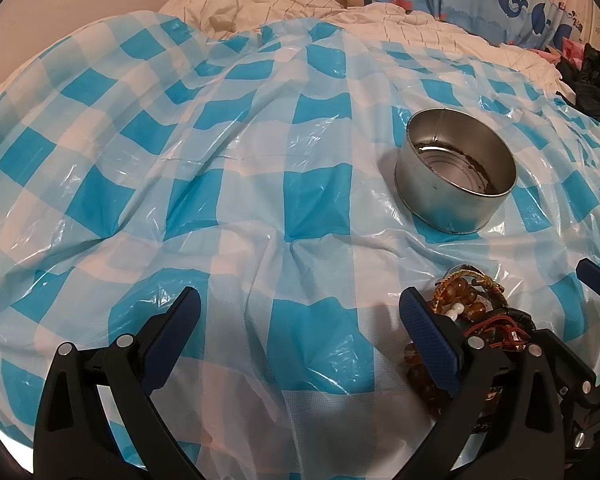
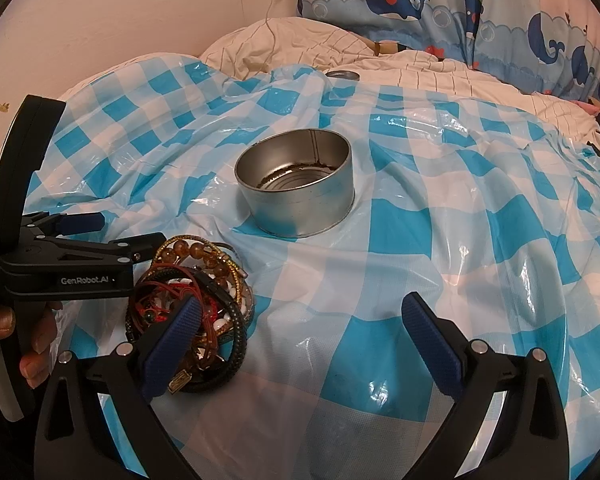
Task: Organize jewelry
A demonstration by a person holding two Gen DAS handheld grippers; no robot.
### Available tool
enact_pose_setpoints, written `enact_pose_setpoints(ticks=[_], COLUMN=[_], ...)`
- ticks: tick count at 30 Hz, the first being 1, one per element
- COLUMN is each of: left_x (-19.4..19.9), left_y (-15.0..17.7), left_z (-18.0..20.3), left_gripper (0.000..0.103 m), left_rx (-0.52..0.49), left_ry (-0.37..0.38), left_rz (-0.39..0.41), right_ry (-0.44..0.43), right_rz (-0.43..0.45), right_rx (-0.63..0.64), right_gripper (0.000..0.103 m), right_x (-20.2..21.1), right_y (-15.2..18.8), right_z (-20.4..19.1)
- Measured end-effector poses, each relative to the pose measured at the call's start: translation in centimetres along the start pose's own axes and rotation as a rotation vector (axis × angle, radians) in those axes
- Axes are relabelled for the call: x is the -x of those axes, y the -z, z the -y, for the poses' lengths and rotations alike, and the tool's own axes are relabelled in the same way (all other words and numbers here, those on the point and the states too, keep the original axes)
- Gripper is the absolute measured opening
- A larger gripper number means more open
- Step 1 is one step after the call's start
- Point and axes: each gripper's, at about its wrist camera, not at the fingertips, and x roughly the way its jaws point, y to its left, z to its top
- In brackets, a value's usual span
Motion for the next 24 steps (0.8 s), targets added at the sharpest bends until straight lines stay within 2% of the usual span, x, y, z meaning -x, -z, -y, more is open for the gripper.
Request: enact_pose_setpoints(ticks=[12, 16, 19, 24], left_x=[-0.1, -0.4, -0.1, 0.8], left_y=[-0.1, -0.3, -0.5, -0.4], left_z=[-0.2, -0.3, 0.0, 1.2], left_gripper=[0.096, 0.095, 0.095, 0.096], left_rx=[-0.007, -0.003, 0.000, -0.050], left_ry=[-0.011, -0.042, -0.024, -0.036], left_rz=[0.002, 0.006, 0.009, 0.041], right_ry=[0.006, 0.014, 0.031, 0.072], right_rz=[0.011, 0.041, 0.078, 0.109], right_rx=[-0.008, -0.073, -0.118, -0.110], right_gripper=[0.096, 0.096, 0.096, 0.096], right_x=[-0.1, -0.1, 0.2, 0.1], right_y=[0.2, 0.5, 0.7, 1.2], right_z=[0.2, 1.6, 2.4, 2.0])
